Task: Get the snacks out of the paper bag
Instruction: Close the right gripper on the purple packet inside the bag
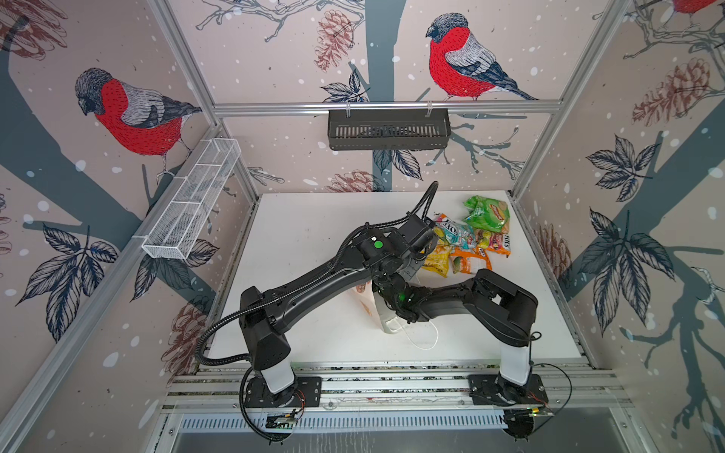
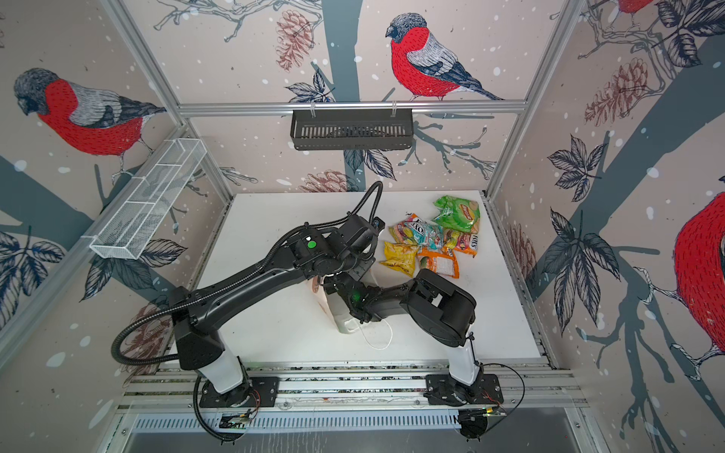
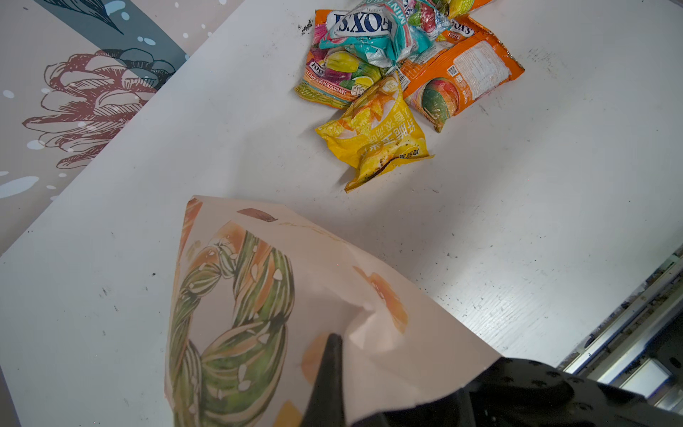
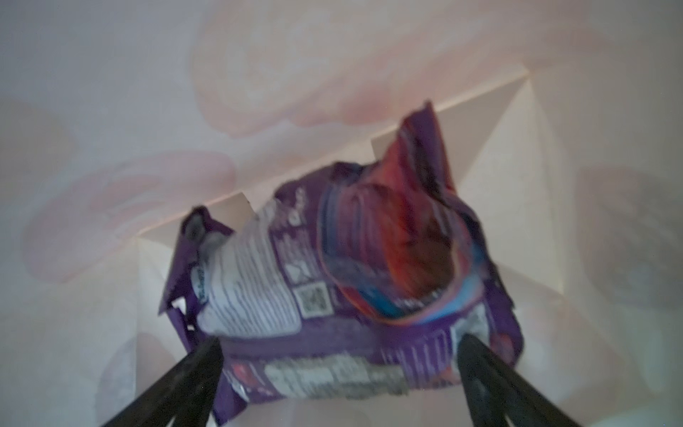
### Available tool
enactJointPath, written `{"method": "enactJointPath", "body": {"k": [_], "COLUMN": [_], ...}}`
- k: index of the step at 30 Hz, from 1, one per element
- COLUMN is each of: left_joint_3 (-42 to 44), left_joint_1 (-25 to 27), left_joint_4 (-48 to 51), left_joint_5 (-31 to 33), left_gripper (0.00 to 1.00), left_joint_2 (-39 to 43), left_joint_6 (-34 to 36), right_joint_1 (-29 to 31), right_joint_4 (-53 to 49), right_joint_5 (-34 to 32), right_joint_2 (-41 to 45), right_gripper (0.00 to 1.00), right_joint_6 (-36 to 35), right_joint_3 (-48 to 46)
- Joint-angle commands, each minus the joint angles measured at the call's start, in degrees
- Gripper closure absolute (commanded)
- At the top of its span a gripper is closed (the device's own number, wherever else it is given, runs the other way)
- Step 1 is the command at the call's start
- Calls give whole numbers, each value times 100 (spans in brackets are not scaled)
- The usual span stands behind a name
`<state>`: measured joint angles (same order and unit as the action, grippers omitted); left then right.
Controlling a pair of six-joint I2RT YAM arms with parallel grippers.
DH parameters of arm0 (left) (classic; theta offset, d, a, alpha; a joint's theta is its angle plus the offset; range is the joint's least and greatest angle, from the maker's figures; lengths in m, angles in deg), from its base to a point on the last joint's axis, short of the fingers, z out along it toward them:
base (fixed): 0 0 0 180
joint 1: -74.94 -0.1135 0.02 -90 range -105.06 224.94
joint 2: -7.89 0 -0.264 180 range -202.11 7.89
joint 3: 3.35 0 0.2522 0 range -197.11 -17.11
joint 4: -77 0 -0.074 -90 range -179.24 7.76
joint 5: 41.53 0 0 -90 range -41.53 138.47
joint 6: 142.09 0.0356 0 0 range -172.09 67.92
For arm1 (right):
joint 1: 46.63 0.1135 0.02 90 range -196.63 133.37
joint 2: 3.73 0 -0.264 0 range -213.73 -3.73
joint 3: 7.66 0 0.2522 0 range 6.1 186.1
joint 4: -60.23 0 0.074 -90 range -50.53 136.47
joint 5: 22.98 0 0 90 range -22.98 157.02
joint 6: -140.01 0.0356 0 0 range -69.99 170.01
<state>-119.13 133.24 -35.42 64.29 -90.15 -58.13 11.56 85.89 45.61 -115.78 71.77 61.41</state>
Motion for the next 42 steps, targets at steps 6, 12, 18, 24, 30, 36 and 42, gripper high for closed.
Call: {"method": "enactJointPath", "body": {"k": [6,12,18,24,30,36,42], "left_joint_3": [182,209,225,277,383,445,557], "left_joint_1": [14,14,5,-84,-187,-240,-292], "left_joint_4": [-301,-262,-232,-231,-311,-324,-376], "left_joint_5": [-871,-834,-799,-772,-895,-965,-947], "left_gripper": [100,100,100,100,100,100,100], "left_joint_2": [171,154,123,131,206,259,286], "left_joint_6": [120,103,135,115,86,86,86], "right_joint_1": [17,17,17,17,10,-1,-34], "right_joint_4": [-411,-453,-356,-249,-167,-7,285], "right_joint_5": [-373,-433,-494,-522,-539,-479,-175], "right_joint_2": [-296,-279,-233,-143,-102,-37,129], "right_gripper": [12,24,27,45,59,73,64], "right_joint_6": [-203,-239,-211,-205,-175,-163,-53], "right_joint_3": [472,498,408,290,185,85,-151]}}
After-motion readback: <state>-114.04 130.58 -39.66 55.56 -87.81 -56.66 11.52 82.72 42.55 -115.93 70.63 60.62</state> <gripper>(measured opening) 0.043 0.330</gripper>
